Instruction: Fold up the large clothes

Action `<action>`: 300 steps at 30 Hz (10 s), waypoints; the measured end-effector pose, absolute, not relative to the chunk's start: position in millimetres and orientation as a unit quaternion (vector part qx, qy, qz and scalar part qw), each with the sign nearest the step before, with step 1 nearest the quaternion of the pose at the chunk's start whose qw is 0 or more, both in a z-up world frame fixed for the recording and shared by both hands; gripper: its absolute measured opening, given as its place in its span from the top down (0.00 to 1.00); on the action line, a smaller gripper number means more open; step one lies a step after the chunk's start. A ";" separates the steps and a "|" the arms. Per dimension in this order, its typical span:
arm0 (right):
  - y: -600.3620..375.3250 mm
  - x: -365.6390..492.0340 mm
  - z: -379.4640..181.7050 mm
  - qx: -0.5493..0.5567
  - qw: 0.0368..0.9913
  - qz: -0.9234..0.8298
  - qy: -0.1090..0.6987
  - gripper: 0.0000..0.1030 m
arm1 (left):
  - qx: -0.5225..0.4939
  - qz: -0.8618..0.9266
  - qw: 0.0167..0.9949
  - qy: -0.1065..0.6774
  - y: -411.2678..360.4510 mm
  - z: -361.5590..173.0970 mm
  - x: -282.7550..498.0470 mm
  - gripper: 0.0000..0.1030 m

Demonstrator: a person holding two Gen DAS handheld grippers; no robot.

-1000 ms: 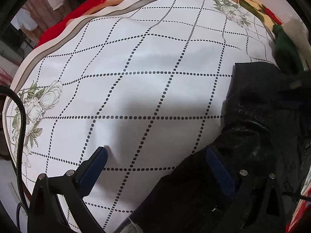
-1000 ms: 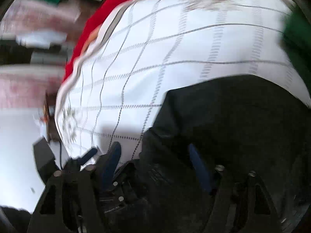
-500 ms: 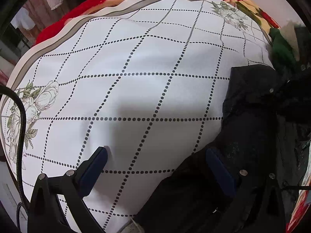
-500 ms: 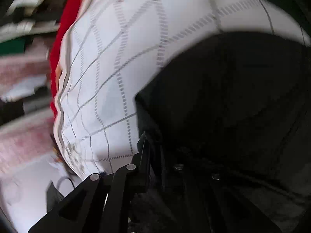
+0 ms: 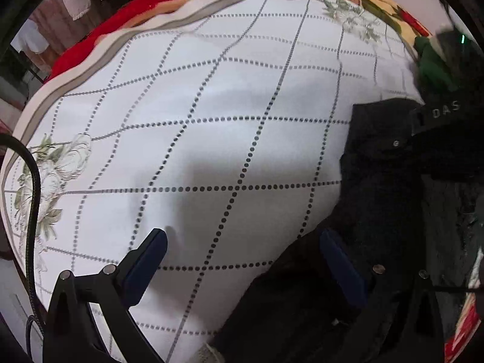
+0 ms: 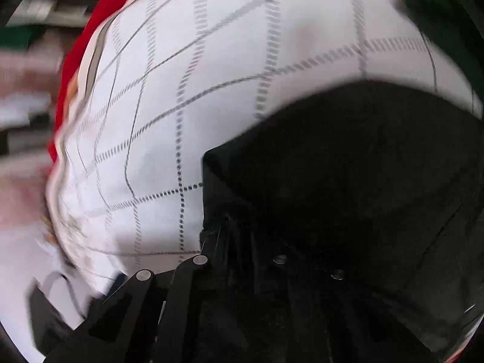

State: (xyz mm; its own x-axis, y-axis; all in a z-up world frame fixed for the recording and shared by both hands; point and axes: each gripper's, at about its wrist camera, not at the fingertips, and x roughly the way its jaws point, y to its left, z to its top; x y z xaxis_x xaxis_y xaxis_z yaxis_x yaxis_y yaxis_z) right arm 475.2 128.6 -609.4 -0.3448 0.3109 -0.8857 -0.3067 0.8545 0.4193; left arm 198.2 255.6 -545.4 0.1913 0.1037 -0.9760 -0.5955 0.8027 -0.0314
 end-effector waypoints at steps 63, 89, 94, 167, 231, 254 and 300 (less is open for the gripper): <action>-275.3 384.4 -590.2 0.167 0.621 0.129 0.755 0.91 | -0.062 0.236 0.726 0.643 -14.4 -557.0 209.7 0.00; -223.4 352.6 -557.5 0.057 0.671 0.119 0.730 0.89 | -0.014 0.269 0.734 0.624 183.7 -580.3 280.7 0.00; -207.6 354.9 -568.7 0.029 0.668 0.081 0.739 0.95 | -0.005 0.252 0.750 0.612 182.9 -571.0 264.2 0.00; -345.4 356.6 -591.1 0.236 0.612 0.272 0.704 0.21 | 0.245 0.248 0.721 0.598 -170.1 -578.6 97.1 0.63; -85.6 493.4 -534.9 0.081 0.680 0.222 0.694 0.33 | -0.244 0.333 0.683 0.602 266.3 -564.9 80.6 0.00; -289.0 346.2 -549.5 0.274 0.678 0.072 0.678 0.80 | -0.162 0.300 0.744 0.575 200.3 -485.0 117.1 0.00; -230.0 377.3 -495.2 0.075 0.722 0.155 0.670 0.60 | -0.244 0.269 0.739 0.568 189.7 -503.5 168.6 0.01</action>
State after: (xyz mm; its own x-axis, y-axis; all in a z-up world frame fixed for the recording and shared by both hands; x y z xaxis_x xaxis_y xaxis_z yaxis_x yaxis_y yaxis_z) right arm 377.3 -230.0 -495.2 0.0540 0.3243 -0.9444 -0.1222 0.9408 0.3161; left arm 168.6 189.7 -503.5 0.2099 0.1193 -0.9704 -0.6739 0.7367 -0.0552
